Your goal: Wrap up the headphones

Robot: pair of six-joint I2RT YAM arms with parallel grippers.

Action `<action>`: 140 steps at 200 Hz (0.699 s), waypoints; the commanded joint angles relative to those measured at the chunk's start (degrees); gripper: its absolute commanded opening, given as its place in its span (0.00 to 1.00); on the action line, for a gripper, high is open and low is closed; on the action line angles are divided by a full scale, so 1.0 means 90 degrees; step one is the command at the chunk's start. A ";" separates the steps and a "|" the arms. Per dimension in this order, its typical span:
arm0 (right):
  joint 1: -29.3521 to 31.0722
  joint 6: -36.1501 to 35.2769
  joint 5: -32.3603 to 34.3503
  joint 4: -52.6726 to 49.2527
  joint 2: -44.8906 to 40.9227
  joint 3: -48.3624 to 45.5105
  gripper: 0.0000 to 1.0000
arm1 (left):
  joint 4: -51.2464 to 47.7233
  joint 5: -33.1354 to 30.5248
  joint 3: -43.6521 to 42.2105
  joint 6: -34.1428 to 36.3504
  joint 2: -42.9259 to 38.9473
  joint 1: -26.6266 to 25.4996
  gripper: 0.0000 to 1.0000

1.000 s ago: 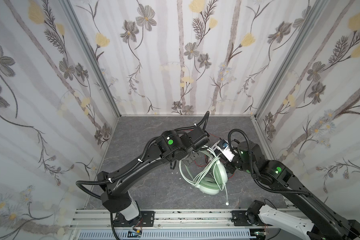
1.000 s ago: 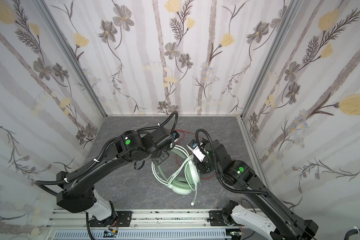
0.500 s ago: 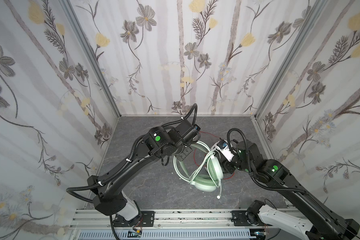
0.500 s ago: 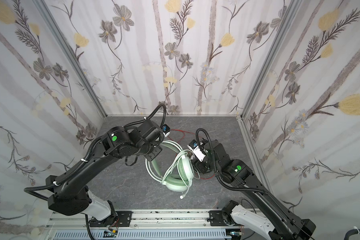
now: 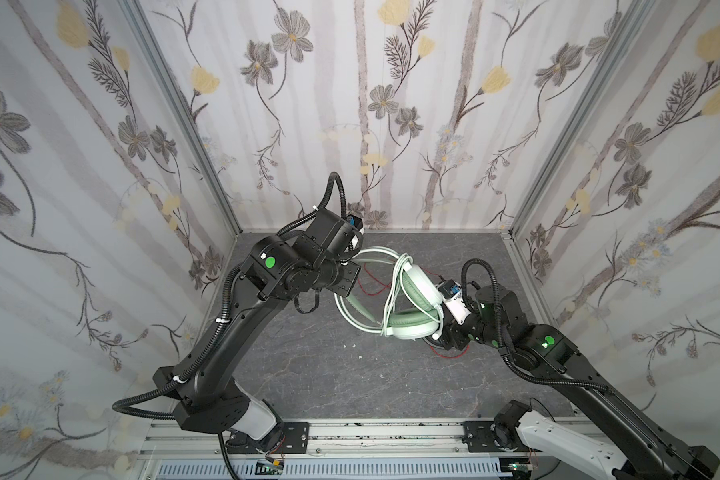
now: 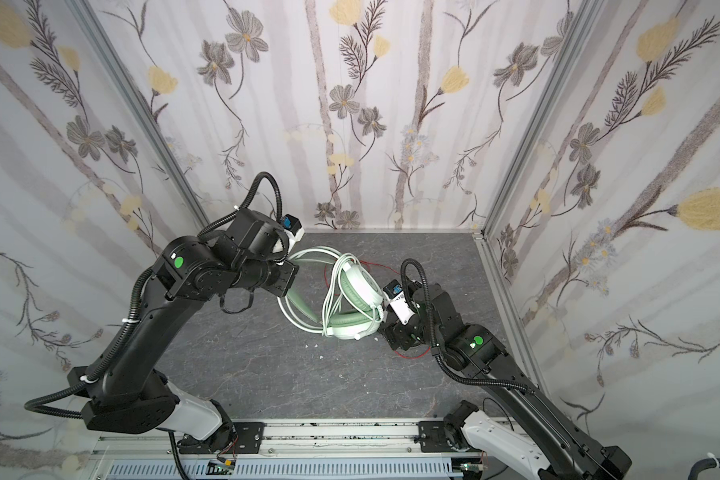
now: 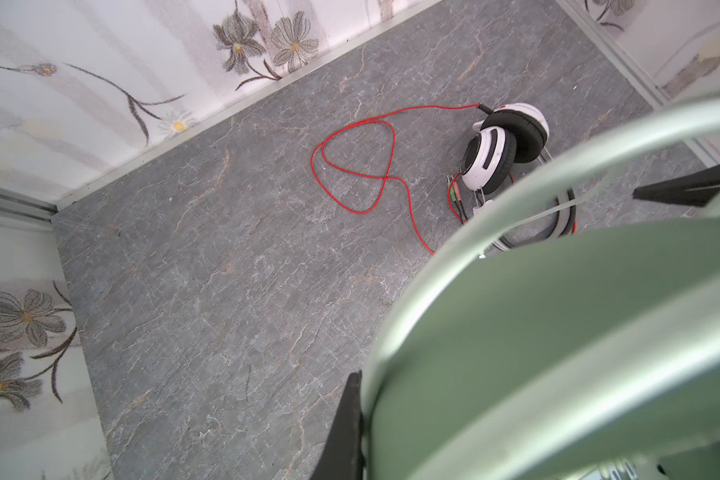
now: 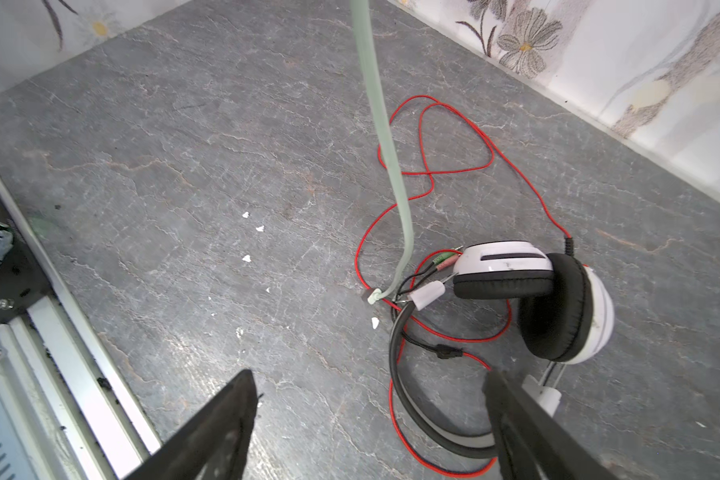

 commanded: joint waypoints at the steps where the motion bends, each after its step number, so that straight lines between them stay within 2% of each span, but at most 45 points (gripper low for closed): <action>1: -0.0025 0.0900 -0.0590 0.0925 0.0006 -0.0201 0.85 | -0.0025 0.0087 0.0401 -0.0347 0.0122 0.0036 0.00; 55: -0.0052 0.2564 -0.1116 0.2653 -0.0214 -0.1140 0.87 | -0.0113 0.0073 0.1065 -0.0655 0.0243 0.0104 0.00; 85: -0.0053 0.3333 -0.1267 0.3669 -0.0230 -0.1999 0.88 | -0.0190 0.0029 0.1335 -0.0828 0.0318 0.0123 0.00; 117: -0.0058 0.4411 -0.1246 0.5016 -0.0208 -0.2794 0.87 | -0.0174 -0.0057 0.1523 -0.1057 0.0320 0.0160 0.00; 140: -0.0058 0.4890 -0.1200 0.5731 -0.0016 -0.3127 0.88 | -0.0191 -0.0036 0.1625 -0.1187 0.0321 0.0202 0.00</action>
